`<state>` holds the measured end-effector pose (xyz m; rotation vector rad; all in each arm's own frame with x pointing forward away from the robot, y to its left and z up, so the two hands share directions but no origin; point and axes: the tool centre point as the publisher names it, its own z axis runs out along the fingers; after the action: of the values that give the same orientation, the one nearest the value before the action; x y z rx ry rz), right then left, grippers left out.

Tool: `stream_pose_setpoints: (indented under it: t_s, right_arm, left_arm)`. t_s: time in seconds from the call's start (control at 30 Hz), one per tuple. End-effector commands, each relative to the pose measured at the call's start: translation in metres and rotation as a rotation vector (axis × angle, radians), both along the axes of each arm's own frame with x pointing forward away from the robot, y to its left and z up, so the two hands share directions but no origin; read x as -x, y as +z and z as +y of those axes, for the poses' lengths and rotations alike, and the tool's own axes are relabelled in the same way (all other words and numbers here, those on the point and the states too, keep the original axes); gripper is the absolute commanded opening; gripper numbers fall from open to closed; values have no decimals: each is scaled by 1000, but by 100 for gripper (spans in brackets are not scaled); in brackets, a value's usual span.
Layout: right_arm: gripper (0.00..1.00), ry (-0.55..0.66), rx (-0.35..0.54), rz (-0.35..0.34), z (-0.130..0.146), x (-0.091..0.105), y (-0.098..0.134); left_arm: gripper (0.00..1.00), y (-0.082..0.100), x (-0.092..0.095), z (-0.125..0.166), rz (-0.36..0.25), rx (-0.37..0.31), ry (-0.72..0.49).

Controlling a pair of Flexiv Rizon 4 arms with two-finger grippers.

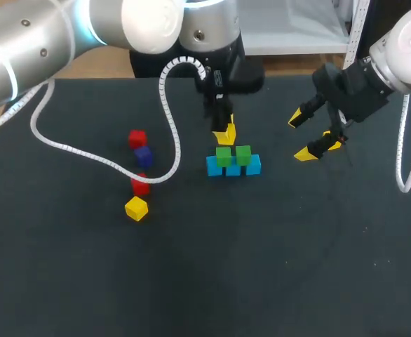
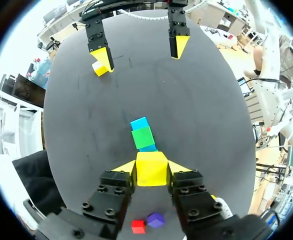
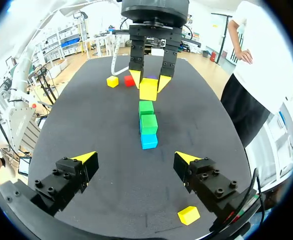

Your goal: Place the blue cubes, place green cubes on the blue cubes, place the yellow cubes on the green cubes, then place the red cubes on the yellow cubes, and place purple cube on the red cubes.

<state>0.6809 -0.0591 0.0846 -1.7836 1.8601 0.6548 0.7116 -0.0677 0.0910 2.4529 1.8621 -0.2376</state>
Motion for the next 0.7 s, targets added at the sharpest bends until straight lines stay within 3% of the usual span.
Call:
stream_pose_setpoints:
  t_s: [0.03,0.37,0.53,0.7]
  right_arm:
    - [100,-1,-1,-1,0,1,0]
    - [100,-1,-1,-1,0,1,0]
    - [100,-1,-1,-1,0,1,0]
    - [100,-1,-1,-1,0,1,0]
  left_arm:
    - [0,1,-3,-1,8,-5,-4]
    - [0,1,-3,-1,8,-5,-4]
    - [0,7,5,-18,72,-169,59]
    - [0,15,11,-25,106,-244,117]
